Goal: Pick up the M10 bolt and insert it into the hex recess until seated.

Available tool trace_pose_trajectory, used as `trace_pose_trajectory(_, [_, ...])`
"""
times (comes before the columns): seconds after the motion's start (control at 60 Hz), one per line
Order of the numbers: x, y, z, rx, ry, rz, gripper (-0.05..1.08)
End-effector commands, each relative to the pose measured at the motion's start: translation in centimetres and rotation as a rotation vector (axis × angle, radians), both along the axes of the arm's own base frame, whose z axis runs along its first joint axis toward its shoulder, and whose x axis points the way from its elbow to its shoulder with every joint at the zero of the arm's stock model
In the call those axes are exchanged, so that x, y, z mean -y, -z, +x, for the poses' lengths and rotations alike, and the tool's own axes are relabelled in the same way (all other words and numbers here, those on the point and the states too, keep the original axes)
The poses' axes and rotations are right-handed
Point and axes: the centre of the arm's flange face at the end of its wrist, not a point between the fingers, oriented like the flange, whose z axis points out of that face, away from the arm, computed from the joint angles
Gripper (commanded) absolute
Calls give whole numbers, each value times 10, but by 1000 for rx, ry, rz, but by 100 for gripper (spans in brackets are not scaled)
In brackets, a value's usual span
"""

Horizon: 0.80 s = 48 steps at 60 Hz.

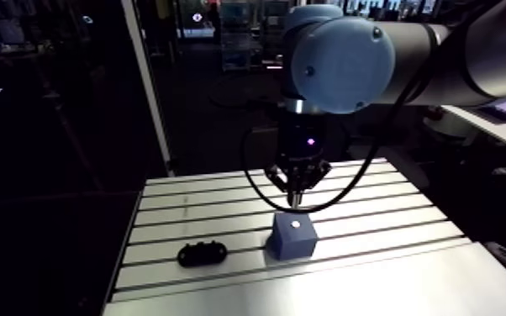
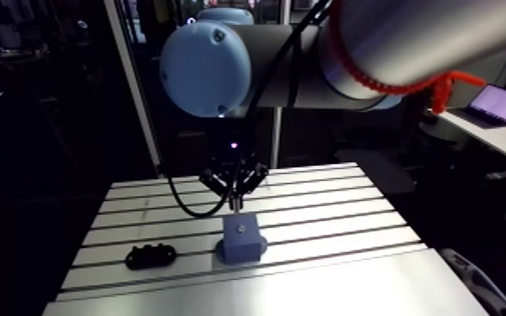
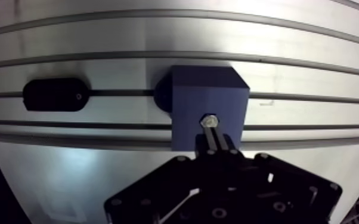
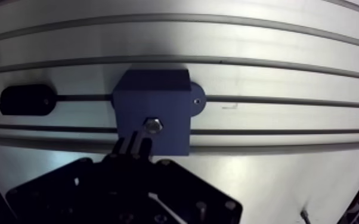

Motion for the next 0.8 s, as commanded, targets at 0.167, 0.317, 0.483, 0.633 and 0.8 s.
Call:
trace_pose_trajectory(0.167, [-2, 5, 2, 0, -28, -6, 108])
trace_pose_trajectory(0.317, [-6, 6, 1, -12, -25, -4, 108])
trace_pose_trajectory(0.483, [-9, 8, 0, -16, -29, -6, 108])
trace_pose_trajectory(0.633, [-11, 12, 1, -8, -31, -7, 108])
trace_pose_trajectory(0.8, [-10, 15, 3, 0, -33, -9, 108])
